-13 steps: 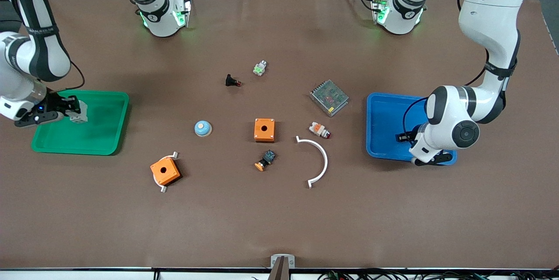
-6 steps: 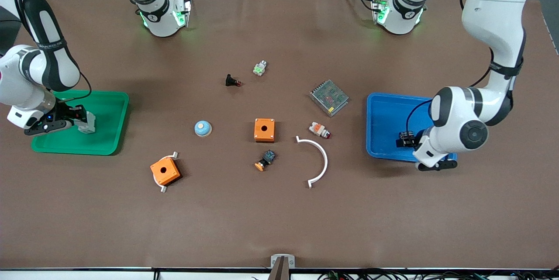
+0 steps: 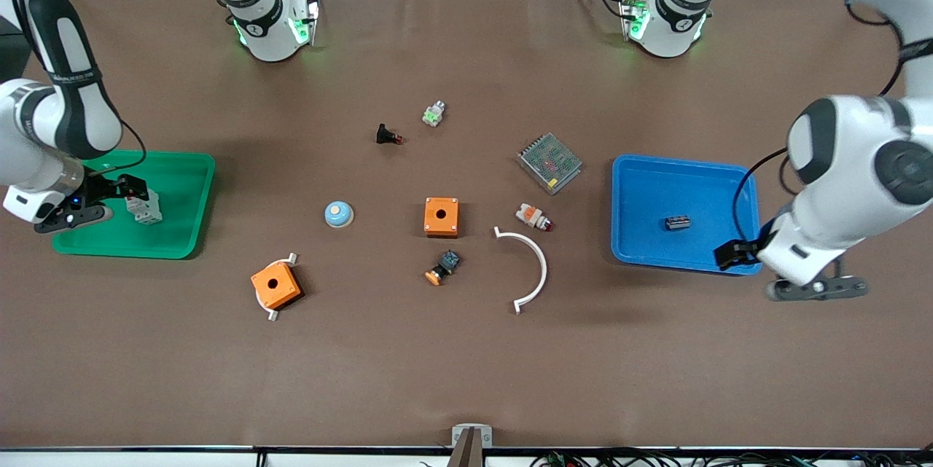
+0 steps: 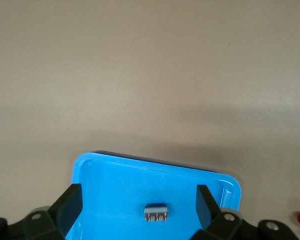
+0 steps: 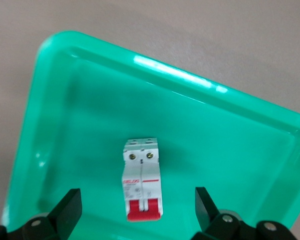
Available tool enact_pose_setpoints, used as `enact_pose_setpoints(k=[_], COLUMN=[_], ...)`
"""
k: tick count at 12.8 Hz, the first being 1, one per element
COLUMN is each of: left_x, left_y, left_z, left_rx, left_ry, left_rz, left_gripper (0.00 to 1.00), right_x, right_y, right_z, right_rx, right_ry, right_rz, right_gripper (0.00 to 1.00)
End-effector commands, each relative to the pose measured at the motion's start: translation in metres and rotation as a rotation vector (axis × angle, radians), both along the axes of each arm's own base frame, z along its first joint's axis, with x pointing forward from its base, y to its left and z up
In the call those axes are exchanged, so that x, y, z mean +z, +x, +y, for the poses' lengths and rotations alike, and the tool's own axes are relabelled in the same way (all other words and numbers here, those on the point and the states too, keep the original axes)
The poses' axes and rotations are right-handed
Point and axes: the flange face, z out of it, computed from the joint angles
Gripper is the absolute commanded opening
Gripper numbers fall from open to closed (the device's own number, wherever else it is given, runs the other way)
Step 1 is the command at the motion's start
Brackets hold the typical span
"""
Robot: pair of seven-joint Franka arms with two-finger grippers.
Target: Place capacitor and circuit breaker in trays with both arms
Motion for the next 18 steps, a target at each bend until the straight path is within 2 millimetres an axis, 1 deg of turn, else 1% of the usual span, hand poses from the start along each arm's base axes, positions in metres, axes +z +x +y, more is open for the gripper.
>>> enact_pose_setpoints(k=[1,2,3,4,5,6,7,8,9,10,11,12,13,14,16,18], left_x=[0.039,0.056,0.077,0.092,0.109,0.124,0.136,0.143,0.149,0.157,0.161,0.167,0.173,0.17,0.172,0.176], left_y=[-0.014,-0.017,-0.021,-0.027,-0.034,-0.04,-0.048,-0.059,-0.065,-0.067,-0.067,-0.066,-0.065,-0.065,-0.064,-0.067], left_z=[0.014,0.019,0.028,0.038,0.041,0.056,0.065,0.065,0.064,0.062,0.059,0.058,0.057,0.054,0.053,0.053], left_rx=[-0.058,-0.065,-0.054,-0.08,-0.136,-0.149,-0.145,-0.144,-0.145,-0.141,-0.133,-0.141,-0.143,-0.136,-0.156,-0.199], left_ry=[0.028,0.032,0.036,0.038,0.043,0.047,0.048,0.047,0.047,0.046,0.041,0.046,0.047,0.047,0.051,0.056], left_rz=[0.014,0.025,0.046,0.065,0.054,0.036,0.029,0.051,0.052,0.037,0.028,0.015,0.003,0.007,0.005,0.003], left_gripper=[1.0,1.0,1.0,1.0,1.0,1.0,1.0,1.0,1.0,1.0,1.0,1.0,1.0,1.0,1.0,1.0], right_x=[0.047,0.063,0.078,0.095,0.112,0.137,0.164,0.178,0.195,0.212,0.234,0.261,0.284,0.307,0.336,0.357], right_y=[0.035,0.043,0.051,0.061,0.068,0.073,0.078,0.079,0.074,0.068,0.059,0.047,0.035,0.023,0.002,-0.018], right_z=[0.032,0.043,0.06,0.089,0.113,0.139,0.181,0.207,0.228,0.247,0.252,0.251,0.247,0.238,0.216,0.195], right_rx=[0.003,-0.003,-0.031,-0.081,-0.123,-0.14,-0.161,-0.197,-0.206,-0.178,-0.167,-0.166,-0.17,-0.182,-0.206,-0.222], right_ry=[0.09,0.097,0.092,0.081,0.072,0.069,0.061,0.048,0.045,0.049,0.053,0.057,0.059,0.062,0.064,0.064], right_rz=[0.01,0.012,0.02,0.036,0.055,0.058,0.042,0.028,0.003,-0.016,-0.037,-0.063,-0.086,-0.111,-0.126,-0.126], right_gripper=[1.0,1.0,1.0,1.0,1.0,1.0,1.0,1.0,1.0,1.0,1.0,1.0,1.0,1.0,1.0,1.0])
